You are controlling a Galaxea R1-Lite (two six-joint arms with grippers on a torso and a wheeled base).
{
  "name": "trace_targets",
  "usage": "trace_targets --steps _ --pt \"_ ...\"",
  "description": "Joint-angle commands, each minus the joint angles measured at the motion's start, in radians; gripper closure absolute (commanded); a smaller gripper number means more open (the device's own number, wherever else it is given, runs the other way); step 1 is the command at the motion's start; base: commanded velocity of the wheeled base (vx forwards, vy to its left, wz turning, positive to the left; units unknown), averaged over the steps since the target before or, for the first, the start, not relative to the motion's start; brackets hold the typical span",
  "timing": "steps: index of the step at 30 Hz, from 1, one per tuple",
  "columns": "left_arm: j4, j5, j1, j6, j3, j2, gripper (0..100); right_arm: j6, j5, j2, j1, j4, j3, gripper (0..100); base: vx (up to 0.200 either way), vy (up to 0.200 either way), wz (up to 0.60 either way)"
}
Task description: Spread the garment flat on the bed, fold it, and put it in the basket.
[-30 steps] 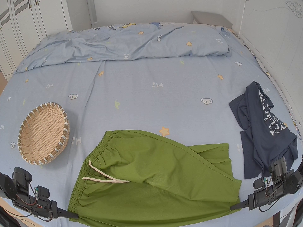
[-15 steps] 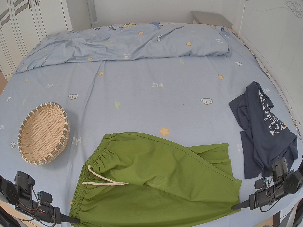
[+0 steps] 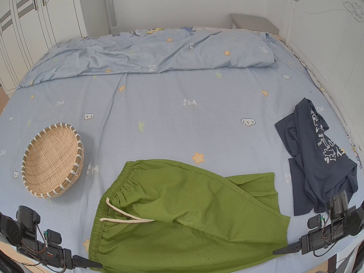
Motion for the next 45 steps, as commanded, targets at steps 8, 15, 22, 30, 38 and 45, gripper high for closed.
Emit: trace_targets --steps 8,15,22,30,38,45 --pt "0.522 0.000 -0.033 -0.105 -0.472 -0.308 0 0.009 -0.007 -0.321 -0.091 0.083 -0.057 0 0.000 0.000 0.00" --pt "0.570 0.006 -0.079 -0.131 -0.753 -0.227 0 0.009 -0.016 -0.419 -0.091 0.255 -0.171 0 0.000 0.000 0.00" --pt "0.560 0.007 -0.171 -0.277 -1.064 0.014 0 0.044 -0.037 -0.410 -0.061 0.292 -0.334 0 0.000 0.000 0.00" --pt "0.551 0.006 -0.257 -0.364 -1.264 0.235 0 0.120 -0.036 -0.407 0.010 0.292 -0.423 0 0.000 0.000 0.00" --pt "0.560 0.004 -0.315 -0.390 -1.383 0.471 0 0.143 -0.040 -0.386 0.090 0.284 -0.403 0 0.000 0.000 0.00" --pt "0.553 0.003 -0.343 -0.396 -1.408 0.518 0 0.141 -0.040 -0.387 0.090 0.284 -0.400 0 0.000 0.000 0.00"
